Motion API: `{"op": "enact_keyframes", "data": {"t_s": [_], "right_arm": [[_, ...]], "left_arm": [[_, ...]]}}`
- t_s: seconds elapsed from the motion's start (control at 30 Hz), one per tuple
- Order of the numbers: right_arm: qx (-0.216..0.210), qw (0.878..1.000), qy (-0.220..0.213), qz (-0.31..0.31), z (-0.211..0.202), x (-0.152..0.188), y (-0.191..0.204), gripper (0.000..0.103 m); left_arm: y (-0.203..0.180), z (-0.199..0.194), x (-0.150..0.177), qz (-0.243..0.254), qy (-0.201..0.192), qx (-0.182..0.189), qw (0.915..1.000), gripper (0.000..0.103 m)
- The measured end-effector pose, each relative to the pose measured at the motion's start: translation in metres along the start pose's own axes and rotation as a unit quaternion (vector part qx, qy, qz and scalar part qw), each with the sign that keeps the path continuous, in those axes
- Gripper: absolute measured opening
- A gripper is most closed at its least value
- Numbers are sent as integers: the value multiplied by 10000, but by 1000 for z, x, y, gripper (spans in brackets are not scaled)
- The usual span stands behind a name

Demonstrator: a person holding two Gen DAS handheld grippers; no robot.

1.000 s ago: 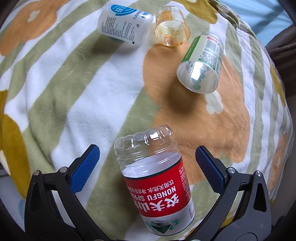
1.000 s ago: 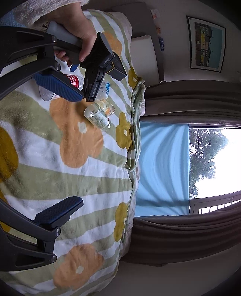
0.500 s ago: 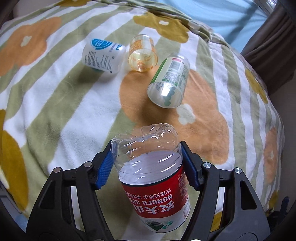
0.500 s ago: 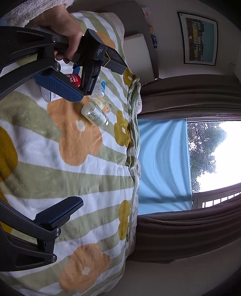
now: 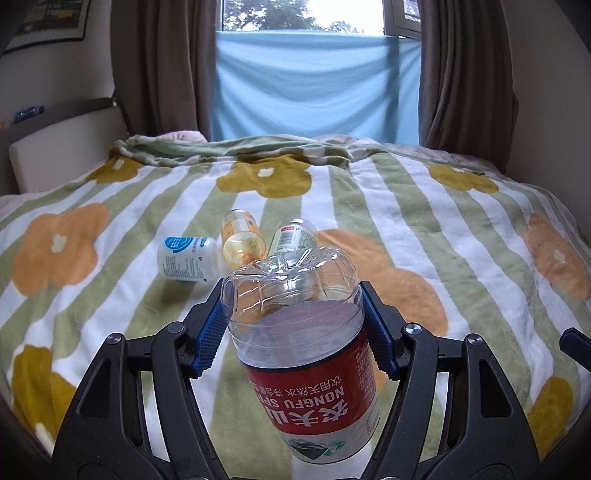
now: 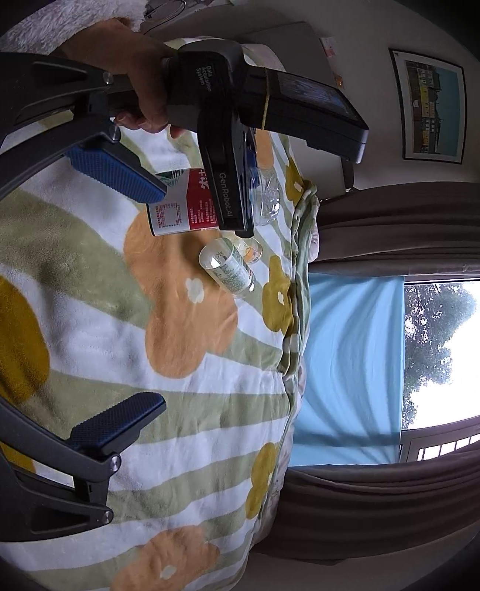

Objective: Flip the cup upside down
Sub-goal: 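Rotate the bottle upright with the left tool and lower it onto the bed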

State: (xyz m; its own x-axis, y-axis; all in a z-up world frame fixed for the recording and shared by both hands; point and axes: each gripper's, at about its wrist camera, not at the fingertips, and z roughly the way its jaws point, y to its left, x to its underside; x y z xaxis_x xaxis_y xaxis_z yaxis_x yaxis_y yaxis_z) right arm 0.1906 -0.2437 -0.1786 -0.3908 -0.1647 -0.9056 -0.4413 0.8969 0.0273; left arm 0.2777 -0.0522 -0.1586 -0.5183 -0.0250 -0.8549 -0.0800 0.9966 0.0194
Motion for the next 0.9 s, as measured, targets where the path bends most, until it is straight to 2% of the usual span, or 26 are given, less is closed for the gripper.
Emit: {"op": "enact_keyframes", "data": {"t_s": [0.17, 0.3, 0.43, 0.6, 0.73, 0.9], "right_arm": [[3, 9994, 236, -252, 12, 9, 8, 102], [-41, 9992, 350, -178, 19, 12, 3, 102], [-92, 9991, 408, -20, 22, 12, -3, 102], [-44, 9990, 453, -4, 25, 11, -6, 102], [-74, 9989, 469, 35, 24, 12, -6, 102], [-37, 9989, 468, -34, 21, 12, -5, 102]], "left_arm": [[9, 15, 18, -51, -54, -88, 9999, 64], [19, 22, 29, -244, -33, -50, 9997, 64], [20, 20, 36, -191, -84, 23, 9998, 65], [15, 11, 38, -27, 69, 81, 9999, 65], [14, 9, 41, -76, 402, 208, 9989, 64], [14, 2, 46, -85, 592, 288, 9978, 64]]}}
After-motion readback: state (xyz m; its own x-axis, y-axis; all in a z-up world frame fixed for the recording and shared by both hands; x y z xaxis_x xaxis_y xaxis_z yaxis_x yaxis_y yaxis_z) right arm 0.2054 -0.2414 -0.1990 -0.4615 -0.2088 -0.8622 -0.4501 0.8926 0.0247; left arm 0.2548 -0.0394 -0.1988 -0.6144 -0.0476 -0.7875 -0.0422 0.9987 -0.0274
